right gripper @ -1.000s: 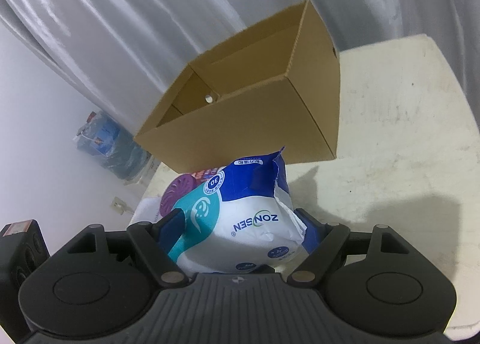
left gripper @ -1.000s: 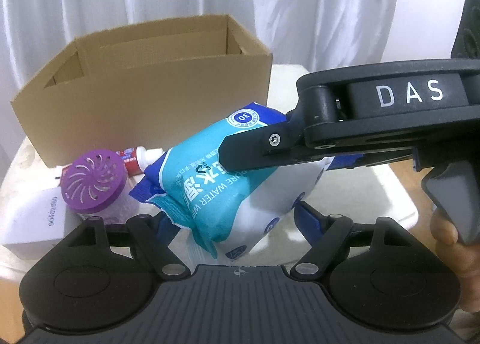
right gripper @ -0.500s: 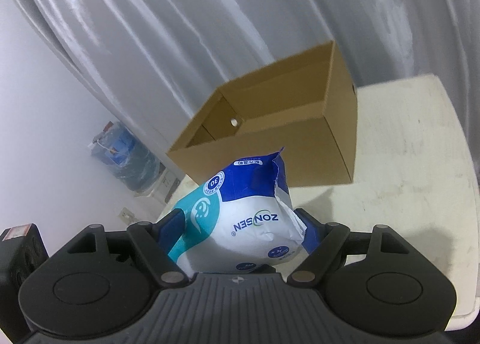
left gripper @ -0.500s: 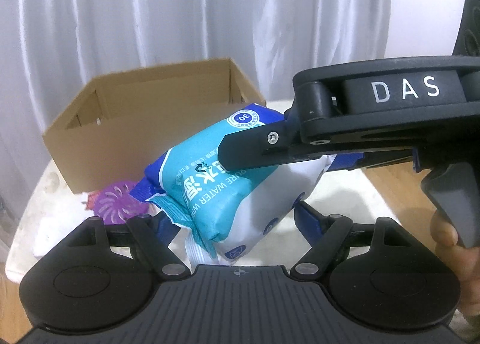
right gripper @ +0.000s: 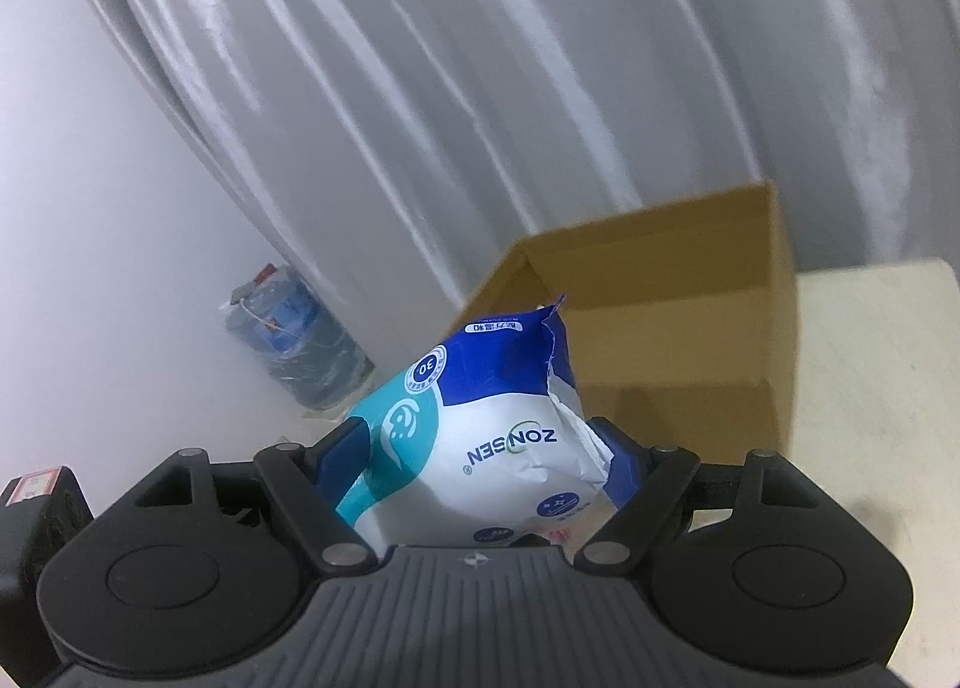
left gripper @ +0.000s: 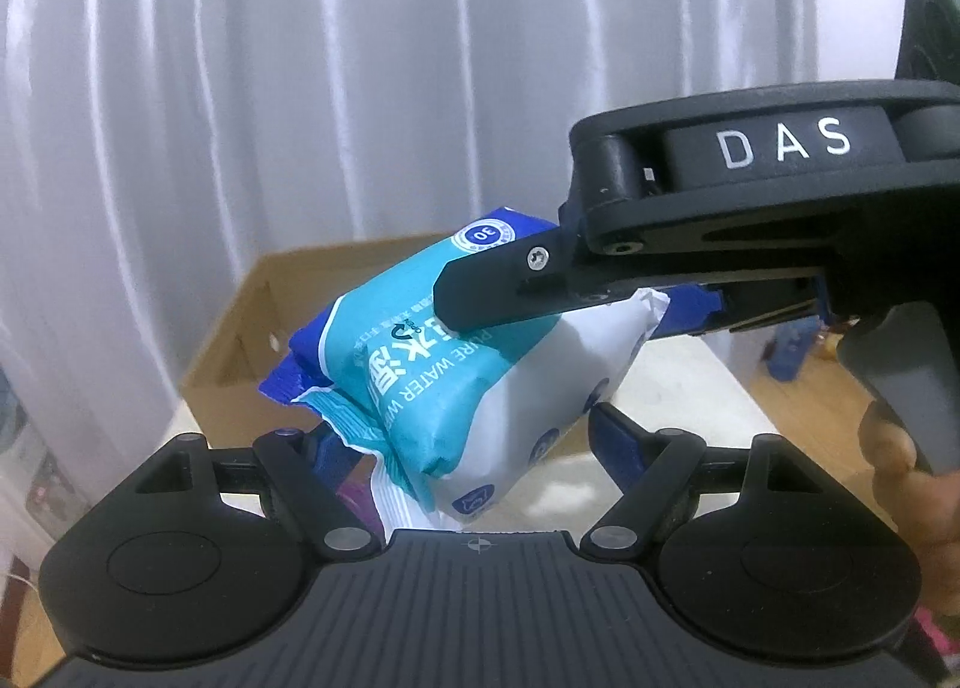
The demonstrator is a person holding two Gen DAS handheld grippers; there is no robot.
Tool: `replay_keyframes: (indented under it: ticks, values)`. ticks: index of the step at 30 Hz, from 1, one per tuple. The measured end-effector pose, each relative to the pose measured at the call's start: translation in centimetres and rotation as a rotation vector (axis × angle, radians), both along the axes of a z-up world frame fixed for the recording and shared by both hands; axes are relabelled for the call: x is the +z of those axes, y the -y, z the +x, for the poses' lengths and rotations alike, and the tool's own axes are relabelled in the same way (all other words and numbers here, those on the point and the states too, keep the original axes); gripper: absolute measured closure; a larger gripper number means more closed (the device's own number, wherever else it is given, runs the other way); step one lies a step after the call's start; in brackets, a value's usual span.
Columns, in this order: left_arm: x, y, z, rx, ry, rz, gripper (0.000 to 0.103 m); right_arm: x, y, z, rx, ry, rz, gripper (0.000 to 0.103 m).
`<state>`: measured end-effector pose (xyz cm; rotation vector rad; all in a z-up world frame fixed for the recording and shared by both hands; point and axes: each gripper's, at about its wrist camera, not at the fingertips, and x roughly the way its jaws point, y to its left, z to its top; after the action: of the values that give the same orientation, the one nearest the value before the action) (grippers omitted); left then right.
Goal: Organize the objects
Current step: 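Lower the wet-wipes pack with the right gripper into the cardboard box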
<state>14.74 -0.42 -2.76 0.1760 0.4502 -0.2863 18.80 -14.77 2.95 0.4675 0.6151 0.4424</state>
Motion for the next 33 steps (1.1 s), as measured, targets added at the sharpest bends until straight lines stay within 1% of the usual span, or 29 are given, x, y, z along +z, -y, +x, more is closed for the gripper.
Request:
replay_keyframes:
  ticks: [4,7,9,11,13,16,20,22,25,28,33]
  values:
    - [1.4,-1.7,2.5,0.013,0.007,0.002,0.024,0.8,-0.9,3.4,0.022,-0.021,0.026,0.021]
    - [2.4,-2.8,4.8,0.001,0.012,0.005,0.024,1.2,-1.1,6.2,0.032,-0.030,0.040,0.021]
    - [2.7,-3.2,6.5,-0.005,0.015,0.035,0.025,1.3,-1.1,8.2,0.038,-0.038,0.034,0.021]
    - [2.6,-3.5,8.9,-0.013,0.005,0.056,0.025,1.6,-1.4,10.0,0.037,-0.056,0.032,0.021]
    - [2.6,-3.6,10.5,-0.018,-0.007,0.083,0.025,1.8,-1.7,11.9,0.040,-0.072,0.025,0.021]
    - [2.5,-4.1,13.6,-0.024,-0.045,0.107,0.025,1.3,-2.2,14.6,0.047,-0.103,0.020,0.021]
    - [2.3,-4.4,17.1,-0.023,-0.119,0.104,0.026,0.1,-2.7,18.1,0.048,-0.149,0.008,0.021]
    - [1.8,-4.4,19.1,-0.022,-0.154,0.118,0.026,-0.8,-2.8,19.8,0.053,-0.170,0.017,0.021]
    - [1.1,-4.5,21.5,-0.018,-0.216,0.116,0.026,-2.4,-2.9,22.4,0.052,-0.212,0.032,0.021]
    - [0.1,-4.1,23.8,-0.012,-0.256,0.145,0.026,-4.2,-2.6,24.7,0.053,-0.246,0.060,0.021]
    - [-1.5,-3.1,26.2,-0.017,-0.310,0.192,0.027,-6.7,-2.3,27.5,0.041,-0.310,0.072,0.021]
